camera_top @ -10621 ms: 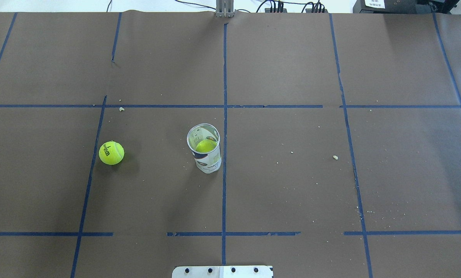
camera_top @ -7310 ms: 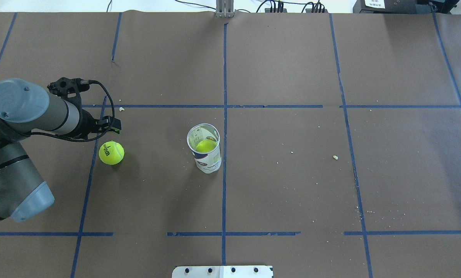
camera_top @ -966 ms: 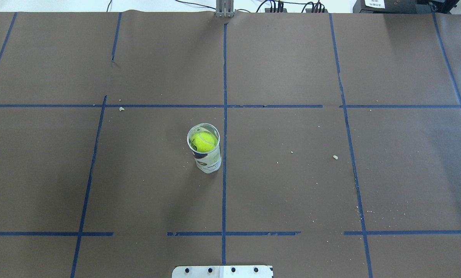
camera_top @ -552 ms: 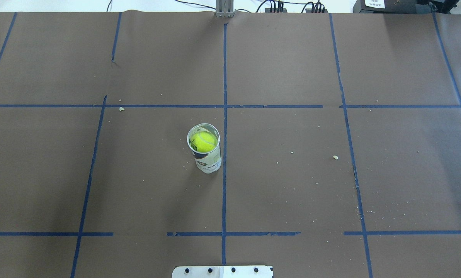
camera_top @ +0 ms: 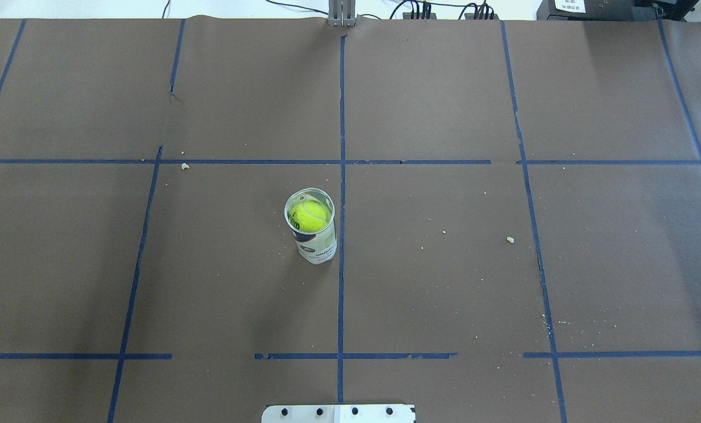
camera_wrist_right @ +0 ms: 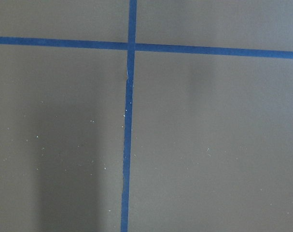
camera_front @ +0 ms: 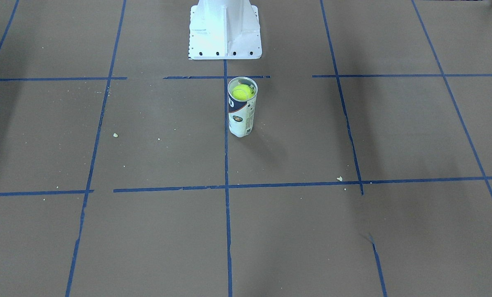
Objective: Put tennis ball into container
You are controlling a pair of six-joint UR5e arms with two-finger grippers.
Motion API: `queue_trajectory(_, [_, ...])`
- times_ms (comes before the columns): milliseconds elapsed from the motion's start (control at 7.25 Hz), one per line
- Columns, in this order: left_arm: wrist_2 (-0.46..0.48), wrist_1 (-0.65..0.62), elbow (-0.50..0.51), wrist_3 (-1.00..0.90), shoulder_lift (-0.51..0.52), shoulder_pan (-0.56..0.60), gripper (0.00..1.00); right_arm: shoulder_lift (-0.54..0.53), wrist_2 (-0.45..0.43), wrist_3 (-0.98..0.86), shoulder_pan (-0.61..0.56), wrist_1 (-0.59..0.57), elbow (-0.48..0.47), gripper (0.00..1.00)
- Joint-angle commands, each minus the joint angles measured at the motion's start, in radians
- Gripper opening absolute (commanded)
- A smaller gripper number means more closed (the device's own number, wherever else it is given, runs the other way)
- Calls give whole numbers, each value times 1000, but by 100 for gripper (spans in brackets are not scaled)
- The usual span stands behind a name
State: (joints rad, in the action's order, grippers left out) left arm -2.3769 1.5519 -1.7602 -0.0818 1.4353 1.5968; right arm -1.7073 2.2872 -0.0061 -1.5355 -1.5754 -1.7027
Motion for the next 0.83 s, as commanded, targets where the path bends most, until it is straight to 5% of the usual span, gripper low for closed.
queue_trajectory(0, [7, -4, -13, 1, 10, 5, 100, 0, 0, 0, 0, 0, 0, 100])
queue_trajectory(690, [7, -6, -18, 0, 16, 5, 100, 0, 0, 0, 0, 0, 0, 100])
